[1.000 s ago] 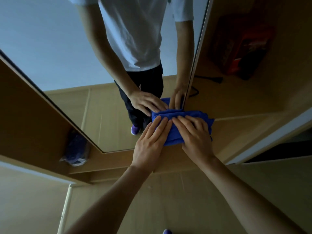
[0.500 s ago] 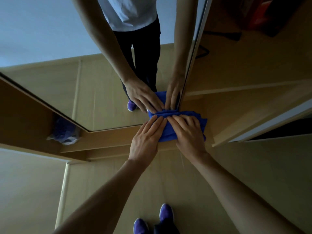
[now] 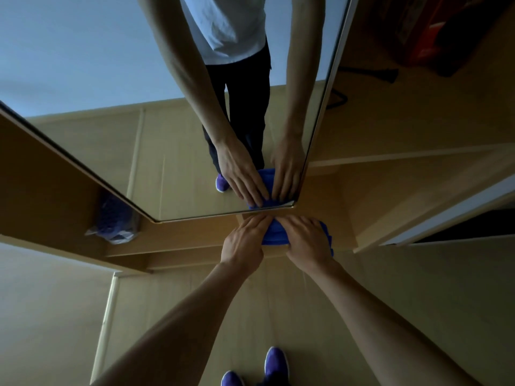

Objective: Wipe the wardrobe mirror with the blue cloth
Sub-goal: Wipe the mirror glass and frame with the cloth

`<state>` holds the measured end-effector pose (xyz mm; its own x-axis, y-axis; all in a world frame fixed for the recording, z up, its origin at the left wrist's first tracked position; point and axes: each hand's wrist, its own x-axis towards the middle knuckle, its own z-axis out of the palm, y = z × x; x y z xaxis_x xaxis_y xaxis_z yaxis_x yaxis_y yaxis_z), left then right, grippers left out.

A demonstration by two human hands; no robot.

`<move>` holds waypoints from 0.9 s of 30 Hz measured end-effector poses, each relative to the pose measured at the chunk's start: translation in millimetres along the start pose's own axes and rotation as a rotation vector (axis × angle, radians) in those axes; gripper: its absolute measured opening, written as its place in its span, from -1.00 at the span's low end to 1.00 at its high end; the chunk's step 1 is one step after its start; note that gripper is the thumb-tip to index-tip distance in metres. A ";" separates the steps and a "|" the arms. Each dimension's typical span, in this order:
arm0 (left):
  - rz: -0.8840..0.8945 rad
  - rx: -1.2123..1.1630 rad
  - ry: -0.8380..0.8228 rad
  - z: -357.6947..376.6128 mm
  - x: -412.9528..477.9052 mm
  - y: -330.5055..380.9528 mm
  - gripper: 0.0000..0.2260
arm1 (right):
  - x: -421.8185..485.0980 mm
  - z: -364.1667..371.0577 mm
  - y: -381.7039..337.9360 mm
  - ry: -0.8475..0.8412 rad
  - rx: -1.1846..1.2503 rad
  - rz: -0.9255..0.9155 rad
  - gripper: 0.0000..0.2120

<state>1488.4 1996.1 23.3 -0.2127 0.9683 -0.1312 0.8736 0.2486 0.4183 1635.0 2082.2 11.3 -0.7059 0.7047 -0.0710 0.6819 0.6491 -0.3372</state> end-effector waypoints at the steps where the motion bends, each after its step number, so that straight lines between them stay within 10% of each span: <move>1: -0.007 -0.011 -0.003 -3.1 -5.6 0.5 -0.31 | -4.4 -1.6 -3.8 -0.014 0.009 -0.003 -0.42; 27: 0.271 -0.025 0.638 -267.3 -98.0 93.0 -0.52 | -25.9 -257.9 -136.3 0.477 -0.002 -0.263 -0.44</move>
<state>1473.5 1931.2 315.3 -0.2109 0.8200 0.5321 0.9236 -0.0112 0.3833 1609.7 2049.3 301.2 -0.6879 0.5698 0.4496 0.4945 0.8214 -0.2843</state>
